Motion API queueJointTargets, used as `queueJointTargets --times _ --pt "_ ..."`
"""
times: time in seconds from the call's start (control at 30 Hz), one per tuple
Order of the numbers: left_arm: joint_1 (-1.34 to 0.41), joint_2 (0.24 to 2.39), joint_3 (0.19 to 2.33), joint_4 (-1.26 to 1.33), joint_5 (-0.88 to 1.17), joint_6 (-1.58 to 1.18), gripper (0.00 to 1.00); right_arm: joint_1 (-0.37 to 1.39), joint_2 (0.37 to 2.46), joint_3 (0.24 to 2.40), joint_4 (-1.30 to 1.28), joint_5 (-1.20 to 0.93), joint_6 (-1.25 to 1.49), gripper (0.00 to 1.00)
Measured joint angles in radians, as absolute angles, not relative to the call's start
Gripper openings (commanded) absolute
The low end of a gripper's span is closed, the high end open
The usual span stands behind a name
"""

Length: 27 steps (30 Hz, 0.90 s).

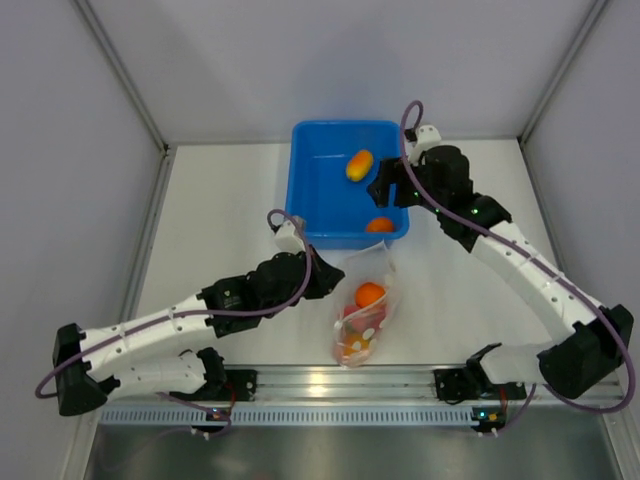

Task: Open the zip-top bag and remove the fake food

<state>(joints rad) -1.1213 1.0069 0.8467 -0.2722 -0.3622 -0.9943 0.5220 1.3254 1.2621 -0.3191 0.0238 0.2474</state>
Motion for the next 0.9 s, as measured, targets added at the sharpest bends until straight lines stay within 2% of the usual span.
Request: queueJointTargets --times 0.07,0.1,0.33,0.6,0.9 --pt "-1.121 1.015 0.854 -0.272 -0.36 -0.994 0.0 0.521 1.279 1.262 -0.355 -0.029 0.273 0.72" --pt "-1.121 1.02 0.858 -0.272 -0.36 -0.994 0.0 0.521 1.255 1.262 -0.372 -0.052 0.284 0.67" --pt "-1.121 1.04 0.879 -0.272 -0.364 -1.0 0.0 0.57 1.09 1.262 -0.526 -0.156 0.304 0.48" --pt "-1.126 1.022 0.879 -0.273 -0.425 -1.061 0.0 0.774 1.006 1.214 -0.643 -0.168 0.308 0.41" --pt "-1.208 0.991 0.842 -0.264 -0.565 -1.186 0.0 0.949 1.024 1.093 -0.628 -0.067 0.406 0.4"
